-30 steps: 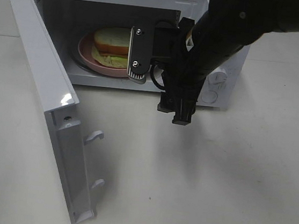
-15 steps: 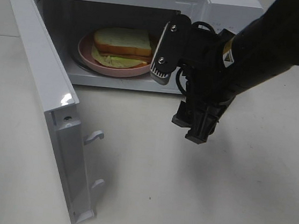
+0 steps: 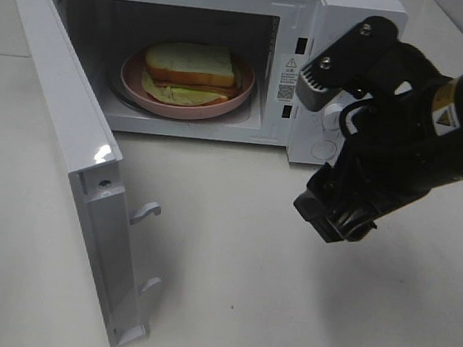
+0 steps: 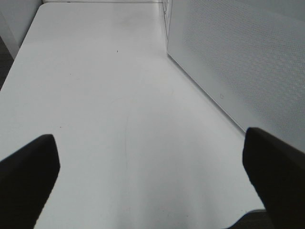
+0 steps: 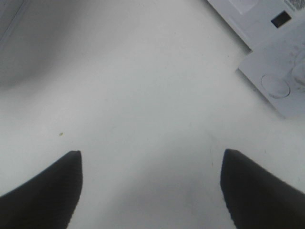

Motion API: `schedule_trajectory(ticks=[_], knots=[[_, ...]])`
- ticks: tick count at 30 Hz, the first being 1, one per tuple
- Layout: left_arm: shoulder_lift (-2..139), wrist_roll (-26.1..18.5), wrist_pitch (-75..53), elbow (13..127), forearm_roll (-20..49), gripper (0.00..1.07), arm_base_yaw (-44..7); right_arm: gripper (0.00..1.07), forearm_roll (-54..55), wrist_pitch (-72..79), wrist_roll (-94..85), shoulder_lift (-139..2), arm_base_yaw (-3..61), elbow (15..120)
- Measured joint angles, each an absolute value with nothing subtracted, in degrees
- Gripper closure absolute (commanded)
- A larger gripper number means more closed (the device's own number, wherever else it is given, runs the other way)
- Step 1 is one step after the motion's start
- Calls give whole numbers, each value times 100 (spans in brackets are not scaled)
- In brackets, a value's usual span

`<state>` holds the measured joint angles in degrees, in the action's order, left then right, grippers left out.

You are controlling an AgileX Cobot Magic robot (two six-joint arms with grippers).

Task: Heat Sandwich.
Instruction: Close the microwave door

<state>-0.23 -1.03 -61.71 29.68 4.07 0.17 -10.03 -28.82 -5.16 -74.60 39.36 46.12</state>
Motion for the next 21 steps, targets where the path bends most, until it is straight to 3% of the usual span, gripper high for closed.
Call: schedule_trajectory(ticks=[21], knots=[[-23, -103, -6171, 2968, 407, 7, 17, 31, -911, -5581, 201, -5495, 3936, 4303]])
